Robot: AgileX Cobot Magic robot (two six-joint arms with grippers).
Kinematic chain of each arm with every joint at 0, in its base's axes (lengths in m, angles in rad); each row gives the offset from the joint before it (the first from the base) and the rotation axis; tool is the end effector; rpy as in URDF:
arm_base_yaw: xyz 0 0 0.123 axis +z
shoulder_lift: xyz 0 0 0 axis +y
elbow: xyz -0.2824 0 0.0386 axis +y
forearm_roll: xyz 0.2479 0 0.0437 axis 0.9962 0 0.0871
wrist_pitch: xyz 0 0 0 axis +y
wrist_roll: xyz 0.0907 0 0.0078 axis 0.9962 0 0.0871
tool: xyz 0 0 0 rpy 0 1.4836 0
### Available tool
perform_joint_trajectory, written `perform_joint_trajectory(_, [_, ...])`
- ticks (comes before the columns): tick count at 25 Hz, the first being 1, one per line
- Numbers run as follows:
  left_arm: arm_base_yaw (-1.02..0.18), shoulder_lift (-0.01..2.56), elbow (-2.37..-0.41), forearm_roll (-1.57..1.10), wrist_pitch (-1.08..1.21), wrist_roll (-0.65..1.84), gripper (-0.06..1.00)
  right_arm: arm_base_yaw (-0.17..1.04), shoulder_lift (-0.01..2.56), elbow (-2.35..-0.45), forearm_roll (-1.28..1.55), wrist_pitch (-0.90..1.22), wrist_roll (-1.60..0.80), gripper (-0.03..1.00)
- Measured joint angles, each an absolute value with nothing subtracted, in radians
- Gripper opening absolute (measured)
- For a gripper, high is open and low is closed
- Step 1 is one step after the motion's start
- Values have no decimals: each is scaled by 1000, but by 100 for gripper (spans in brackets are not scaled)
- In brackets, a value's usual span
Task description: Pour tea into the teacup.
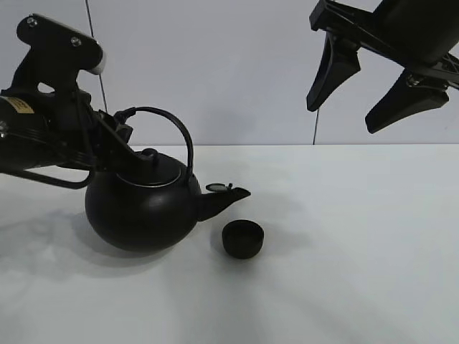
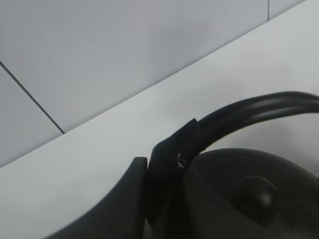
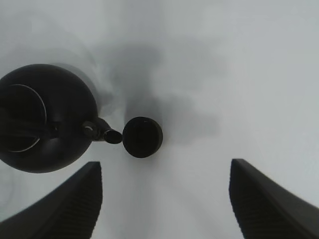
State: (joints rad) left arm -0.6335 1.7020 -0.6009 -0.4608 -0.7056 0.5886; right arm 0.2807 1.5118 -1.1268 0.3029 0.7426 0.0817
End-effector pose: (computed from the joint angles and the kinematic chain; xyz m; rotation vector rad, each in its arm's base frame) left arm 0.2636 -0.1611 0.1657 0.6194 1.8140 0.0095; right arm 0.2974 0.1049 0.2787 -0.0402 2.6311 0.4733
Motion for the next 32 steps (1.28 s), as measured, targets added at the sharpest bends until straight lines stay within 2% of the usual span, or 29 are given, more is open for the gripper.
perform_joint_trajectory(5, [-633,1694,-593,-461,-767,451,12,281,1512,-1127,303,743,82,49])
perform_joint_trajectory(12, [-633,1660,-463,-472,-941,251,12,281,1512,-1127,303,744,82,49])
perform_joint_trajectory(20, [-633,1660,-362,-499,-995,231,12,281,1512,-1127,303,744,82,49])
perform_joint_trajectory(32, [-633,1739,-347,-509,-1018,185,12,281,1512,-1127,303,744,82,49])
